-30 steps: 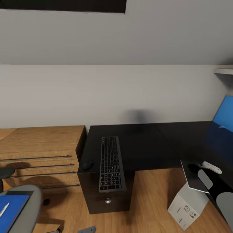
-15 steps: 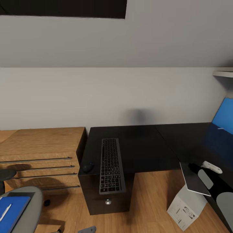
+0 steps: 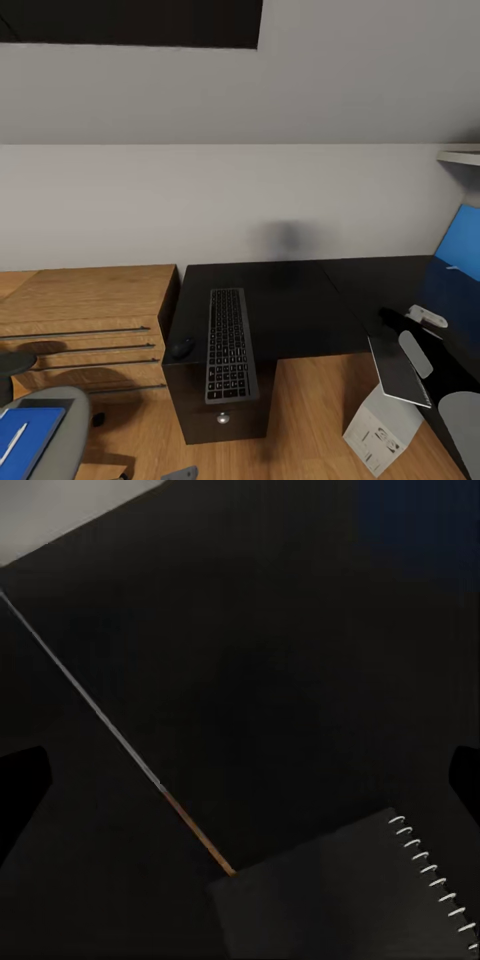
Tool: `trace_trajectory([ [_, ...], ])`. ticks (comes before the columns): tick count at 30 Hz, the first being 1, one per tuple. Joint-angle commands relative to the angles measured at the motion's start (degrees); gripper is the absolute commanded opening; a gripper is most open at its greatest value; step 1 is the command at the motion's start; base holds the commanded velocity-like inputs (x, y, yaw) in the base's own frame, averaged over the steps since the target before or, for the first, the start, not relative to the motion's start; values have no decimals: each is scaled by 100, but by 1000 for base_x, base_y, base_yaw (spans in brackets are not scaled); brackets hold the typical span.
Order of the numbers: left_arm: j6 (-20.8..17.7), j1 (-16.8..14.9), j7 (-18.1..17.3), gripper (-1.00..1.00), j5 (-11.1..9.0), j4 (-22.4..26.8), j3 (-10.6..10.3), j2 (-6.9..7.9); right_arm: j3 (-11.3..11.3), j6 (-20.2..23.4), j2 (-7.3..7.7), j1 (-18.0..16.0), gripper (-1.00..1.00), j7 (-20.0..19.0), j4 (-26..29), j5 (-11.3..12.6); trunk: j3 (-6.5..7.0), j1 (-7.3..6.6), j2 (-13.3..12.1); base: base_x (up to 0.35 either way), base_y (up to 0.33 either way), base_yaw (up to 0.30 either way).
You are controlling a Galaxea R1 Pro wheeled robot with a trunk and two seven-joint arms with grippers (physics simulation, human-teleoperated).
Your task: In the bedroom, organize the workspace by keeping the computer under the desk, ensuring the monitor is on the desk, placing the keyboard on the desk next to the monitor, placing the mouse on the desk next to the keyboard, moving the folder from the swivel chair onto the desk next to the mouse, stacking the notebook on top of the folder with the pen on top of the notebook, and positioning the swivel chair next to the desk.
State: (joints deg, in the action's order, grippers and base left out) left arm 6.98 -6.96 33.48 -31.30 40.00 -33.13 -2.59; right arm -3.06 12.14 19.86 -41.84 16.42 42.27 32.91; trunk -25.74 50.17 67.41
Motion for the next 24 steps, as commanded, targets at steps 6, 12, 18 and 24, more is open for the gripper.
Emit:
trace_trajectory([
  [6, 40, -8, 35, 100, -61, -1, -37, 5, 62, 121, -221, 645, 100, 461, 1269, -41, 102, -132, -238, 0, 0, 0],
  [12, 40, -8, 35, 100, -61, -1, -38, 5, 415, 249, -537, 1113, 100, 918, 2235, -263, 210, -264, -479, 0, 0, 0],
  [18, 50, -6, 22, 100, -47, -1, -36, 13, 875, 540, -1036, 1368, 100, 1272, 2823, -475, 210, -264, -479, 0, 0, 0],
  [24, 57, -7, 30, 100, -55, -1, -34, 21, 992, 644, -1094, 1391, 100, 1288, 2864, -481, 210, -264, -479, 0, 0, 0],
])
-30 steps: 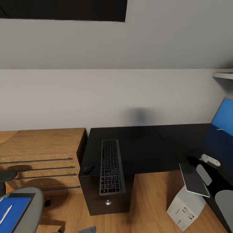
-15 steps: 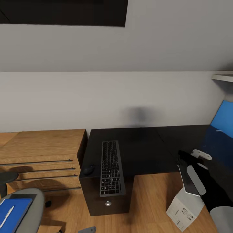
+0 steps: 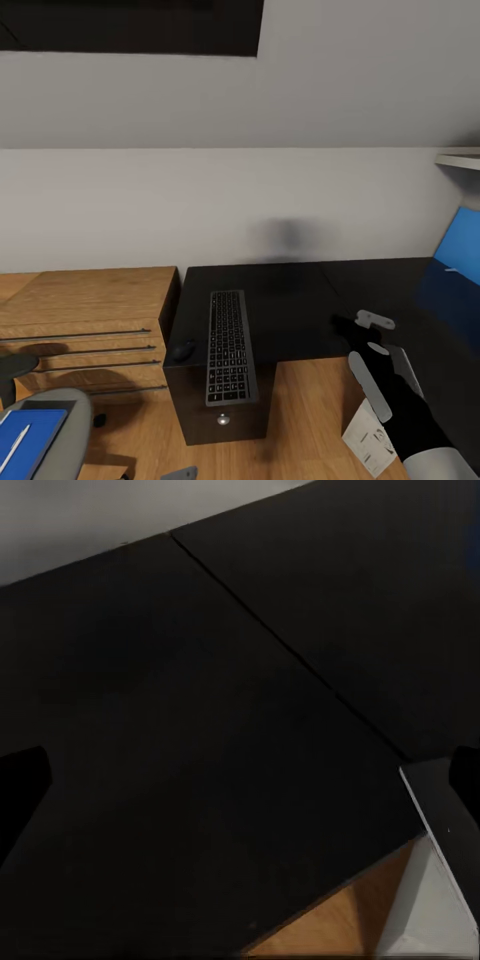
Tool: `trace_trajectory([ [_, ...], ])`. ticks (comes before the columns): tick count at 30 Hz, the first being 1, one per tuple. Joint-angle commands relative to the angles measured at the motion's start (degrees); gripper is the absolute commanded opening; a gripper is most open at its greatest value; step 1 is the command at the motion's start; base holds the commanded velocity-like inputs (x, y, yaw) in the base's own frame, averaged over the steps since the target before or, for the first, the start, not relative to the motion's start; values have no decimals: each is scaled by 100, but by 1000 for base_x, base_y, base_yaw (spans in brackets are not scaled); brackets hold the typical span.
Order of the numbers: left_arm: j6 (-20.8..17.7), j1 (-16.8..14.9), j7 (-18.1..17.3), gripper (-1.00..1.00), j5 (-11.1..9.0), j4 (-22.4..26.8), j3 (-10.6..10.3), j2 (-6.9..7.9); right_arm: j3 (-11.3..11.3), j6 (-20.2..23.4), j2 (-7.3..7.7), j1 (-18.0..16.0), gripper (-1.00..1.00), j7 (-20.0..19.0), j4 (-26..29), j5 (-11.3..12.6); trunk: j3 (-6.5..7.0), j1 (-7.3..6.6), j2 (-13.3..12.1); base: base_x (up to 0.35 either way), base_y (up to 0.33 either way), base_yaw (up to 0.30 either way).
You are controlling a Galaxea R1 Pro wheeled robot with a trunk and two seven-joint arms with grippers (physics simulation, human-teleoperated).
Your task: In the bedroom, organize the workspace by keeping the computer under the desk, ensuring the monitor is on the desk, placing the keyboard on the desk next to the monitor, placing the mouse on the desk next to the keyboard, moving the folder from the swivel chair onto the desk next to the mouse, stacking the notebook on top of the folder with the pen on top of the notebook, and positioning the swivel chair next to the desk.
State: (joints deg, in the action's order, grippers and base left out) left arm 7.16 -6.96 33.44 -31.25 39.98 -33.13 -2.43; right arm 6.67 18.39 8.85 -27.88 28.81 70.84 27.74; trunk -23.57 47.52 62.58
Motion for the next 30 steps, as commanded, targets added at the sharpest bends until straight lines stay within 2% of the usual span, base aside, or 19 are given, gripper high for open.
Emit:
trace_trajectory([
  [1, 47, -7, 45, 100, -65, 1, -36, 13, 64, 54, -29, 6, 100, 63, 30, 60, -6, 0, 4, -185, 74, 0],
  [9, 45, -7, 40, 100, -66, 1, -36, 14, 64, 59, -177, 6, 100, 73, 35, 72, -6, 0, 4, -261, 113, 0],
  [14, 48, -7, 44, 100, -57, 1, -37, 12, 63, 60, -200, 6, 100, 76, 29, 74, -6, 0, 4, -291, 150, 0],
  [25, 49, -5, 44, 100, -49, 1, -44, 9, 68, 60, -208, 10, 100, 72, 12, 74, 5, 0, 4, -256, 217, -142],
  [30, 45, -7, 28, 100, -48, 1, -41, 9, 71, 60, -212, 7, 100, 72, 11, 79, 5, 0, 4, -79, 51, -12],
])
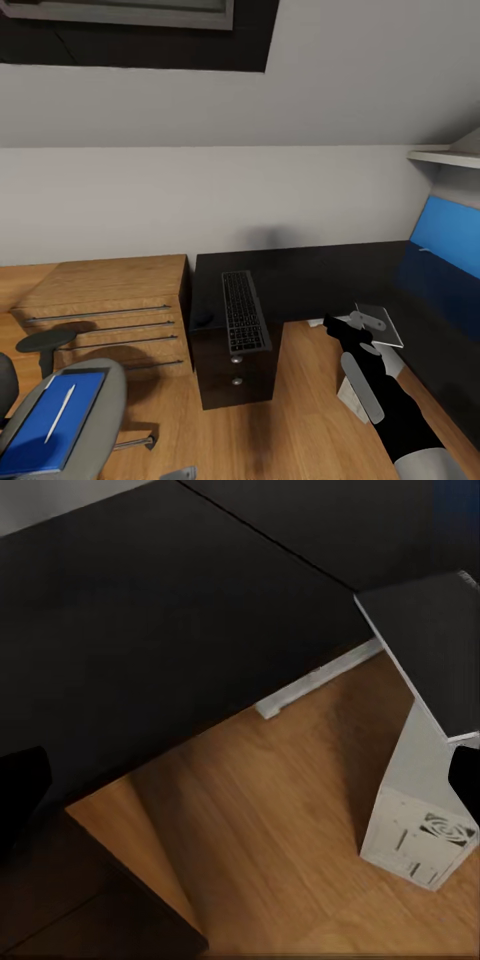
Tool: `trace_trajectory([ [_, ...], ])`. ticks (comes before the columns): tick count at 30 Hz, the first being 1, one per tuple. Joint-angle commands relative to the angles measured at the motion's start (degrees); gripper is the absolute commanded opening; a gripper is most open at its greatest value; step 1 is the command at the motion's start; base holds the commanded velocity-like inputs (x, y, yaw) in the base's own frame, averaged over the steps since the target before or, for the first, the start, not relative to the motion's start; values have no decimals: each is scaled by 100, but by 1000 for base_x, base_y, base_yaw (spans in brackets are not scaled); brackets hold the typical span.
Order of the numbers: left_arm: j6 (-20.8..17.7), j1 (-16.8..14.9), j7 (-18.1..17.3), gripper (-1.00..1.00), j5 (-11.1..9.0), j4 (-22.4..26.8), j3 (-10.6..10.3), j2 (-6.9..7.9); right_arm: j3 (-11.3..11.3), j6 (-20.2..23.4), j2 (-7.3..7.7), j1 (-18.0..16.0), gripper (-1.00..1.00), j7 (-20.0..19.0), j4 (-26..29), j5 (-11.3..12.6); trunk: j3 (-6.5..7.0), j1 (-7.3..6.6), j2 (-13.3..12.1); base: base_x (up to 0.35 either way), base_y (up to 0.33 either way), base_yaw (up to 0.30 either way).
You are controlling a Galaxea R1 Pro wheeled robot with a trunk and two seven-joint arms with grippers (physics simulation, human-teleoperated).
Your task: In the bedroom, organize the workspace by keeping the computer under the desk, ensuring the monitor is on the desk, placing the keyboard on the desk next to the monitor, placing the mouse on the desk next to the keyboard, moving the folder from the swivel chair onto the desk next to the mouse, stacking the notebook on top of the folder with the pen on top of the notebook, and positioning the swivel chair next to the desk.
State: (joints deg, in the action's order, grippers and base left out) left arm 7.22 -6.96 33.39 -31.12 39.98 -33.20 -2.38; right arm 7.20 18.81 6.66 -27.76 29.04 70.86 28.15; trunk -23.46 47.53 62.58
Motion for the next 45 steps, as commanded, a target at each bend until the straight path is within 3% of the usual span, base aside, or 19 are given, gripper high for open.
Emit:
trace_trajectory([
  [1, 38, -7, 29, 100, -60, 1, -33, 6, 18, 17, 8, -4, 100, 49, 9, 40, -6, 0, 5, -29, 17, -4],
  [6, 34, -7, 24, 100, -68, 73, -29, -19, -11, -9, 9, -7, 100, 33, -45, 124, -60, 66, 125, -7, 4, -1],
  [13, -15, -7, 65, 100, -84, 226, -17, -32, -196, -24, 11, -8, 100, 24, -283, 908, -186, 220, 406, 0, 0, 0],
  [14, -75, -7, 130, 100, -88, 402, -15, -57, -297, -25, 11, -9, 100, 24, -316, 1173, -204, 242, 446, 0, 0, 0],
  [20, -637, -7, 591, 100, -94, 1179, -12, -148, -665, -39, 9, -5, 100, 15, -368, 1874, -312, 373, 686, 0, 0, 0],
  [23, -1071, -7, 874, 100, -95, 1654, -12, -173, -775, -118, 5, -7, 100, 6, -388, 2083, -365, 439, 807, 0, 0, 0],
  [24, -1357, -7, 1022, 100, -97, 2013, -10, -186, -838, -241, 5, -8, 100, 3, -397, 2176, -383, 461, 847, 0, 0, 0],
  [27, -1736, -7, 1162, 100, -100, 2547, -3, -198, -1026, -548, 14, -9, 100, 3, -439, 2260, -437, 527, 967, 0, 0, 0],
  [29, -1925, -7, 1215, 100, -105, 2853, 5, -205, -1241, -778, 20, -8, 100, 2, -509, 2302, -473, 571, 1047, 0, 0, 0],
  [31, -2093, -7, 1260, 100, -114, 3224, 22, -208, -1637, -1048, 22, -9, 100, -10, -625, 2380, -509, 615, 1128, 0, 0, 0],
  [34, -2182, -7, 1274, 100, -168, 3445, 31, -206, -1974, -1192, 12, -8, 100, -42, -708, 2489, -563, 681, 1248, 0, 0, 0],
  [39, -2243, -7, 1281, 100, -412, 3542, 17, -200, -2237, -1289, -5, -10, 100, -168, -815, 2800, -653, 791, 1449, 0, 0, 0],
  [43, -2263, -7, 1287, 100, -606, 3599, -11, -170, -2317, -1317, -11, -8, 100, -299, -883, 3197, -725, 879, 1609, 0, 0, 0],
  [45, -2270, -7, 1292, 100, -688, 3636, -43, -159, -2344, -1322, -13, -6, 100, -371, -947, 3569, -760, 922, 1689, 0, 0, 0],
])
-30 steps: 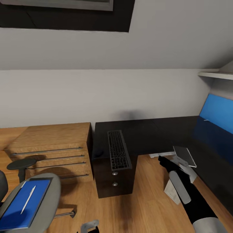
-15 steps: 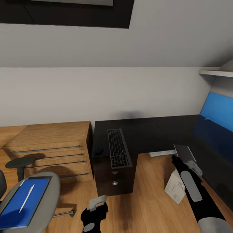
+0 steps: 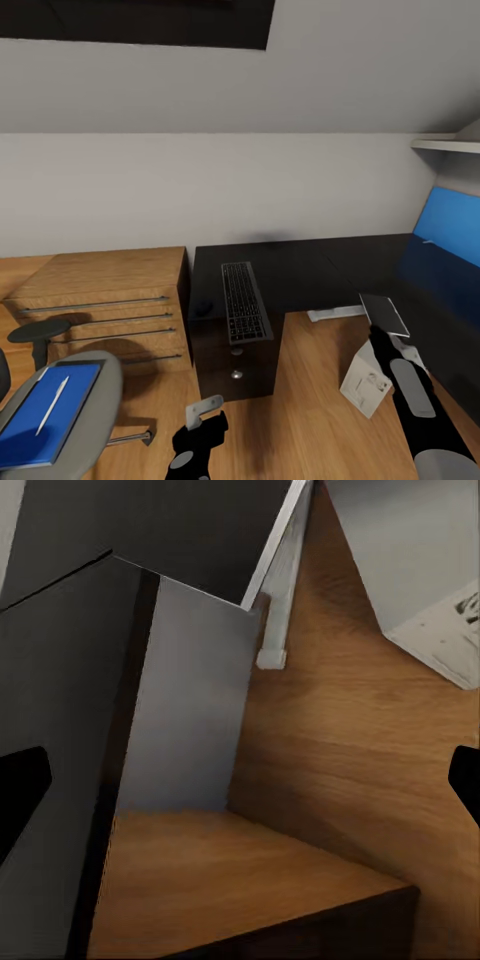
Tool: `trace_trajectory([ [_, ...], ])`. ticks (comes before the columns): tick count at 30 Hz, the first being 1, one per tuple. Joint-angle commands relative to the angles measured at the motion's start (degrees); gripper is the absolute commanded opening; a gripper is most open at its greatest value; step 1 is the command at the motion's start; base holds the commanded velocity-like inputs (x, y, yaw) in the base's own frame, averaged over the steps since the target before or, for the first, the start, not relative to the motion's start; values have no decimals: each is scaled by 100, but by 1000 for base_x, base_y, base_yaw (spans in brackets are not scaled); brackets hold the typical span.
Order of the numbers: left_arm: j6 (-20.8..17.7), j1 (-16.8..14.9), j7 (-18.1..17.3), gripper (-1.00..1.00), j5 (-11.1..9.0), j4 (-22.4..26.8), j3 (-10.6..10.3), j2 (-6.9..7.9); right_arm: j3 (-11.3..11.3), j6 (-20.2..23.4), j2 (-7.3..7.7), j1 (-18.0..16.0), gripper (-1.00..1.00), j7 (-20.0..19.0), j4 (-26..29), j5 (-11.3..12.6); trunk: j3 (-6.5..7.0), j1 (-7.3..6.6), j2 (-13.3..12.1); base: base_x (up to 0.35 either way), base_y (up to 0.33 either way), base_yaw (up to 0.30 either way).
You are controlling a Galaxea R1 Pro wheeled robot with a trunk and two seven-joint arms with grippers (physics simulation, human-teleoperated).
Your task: In the bedroom, organize the workspace by keeping the computer under the desk, ensuring the monitor is on the desk, placing the keyboard on the desk next to the monitor, placing the mouse on the desk next to the keyboard, moving the folder from the swivel chair onto the desk next to the mouse, stacking the notebook on top of the folder with the pen on top of the notebook, and positioning the swivel chair next to the desk.
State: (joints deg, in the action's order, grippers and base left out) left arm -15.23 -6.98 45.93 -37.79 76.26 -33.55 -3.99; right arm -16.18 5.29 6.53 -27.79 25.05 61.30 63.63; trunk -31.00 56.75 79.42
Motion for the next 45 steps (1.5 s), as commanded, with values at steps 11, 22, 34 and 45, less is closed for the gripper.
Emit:
trace_trajectory([
  [11, -32, -5, 47, 100, -111, 45, -94, 18, -73, 132, 134, -7, 100, -53, -224, 1221, -204, 242, 446, 0, 0, 0],
  [22, -33, -5, 55, 100, -108, 25, -104, 23, -181, 509, 195, -7, 100, -75, -222, 2217, -401, 484, 887, 0, 0, 0],
  [34, -33, -5, 72, 100, -113, 14, -272, 23, -412, 583, 200, -6, 100, -611, -57, 2445, -617, 747, 1369, 0, 0, 0],
  [45, -29, -5, 74, 100, -108, -74, -359, 17, -754, 584, 266, -7, 100, -1025, 56, 2407, -814, 989, 1810, 0, 0, 0],
])
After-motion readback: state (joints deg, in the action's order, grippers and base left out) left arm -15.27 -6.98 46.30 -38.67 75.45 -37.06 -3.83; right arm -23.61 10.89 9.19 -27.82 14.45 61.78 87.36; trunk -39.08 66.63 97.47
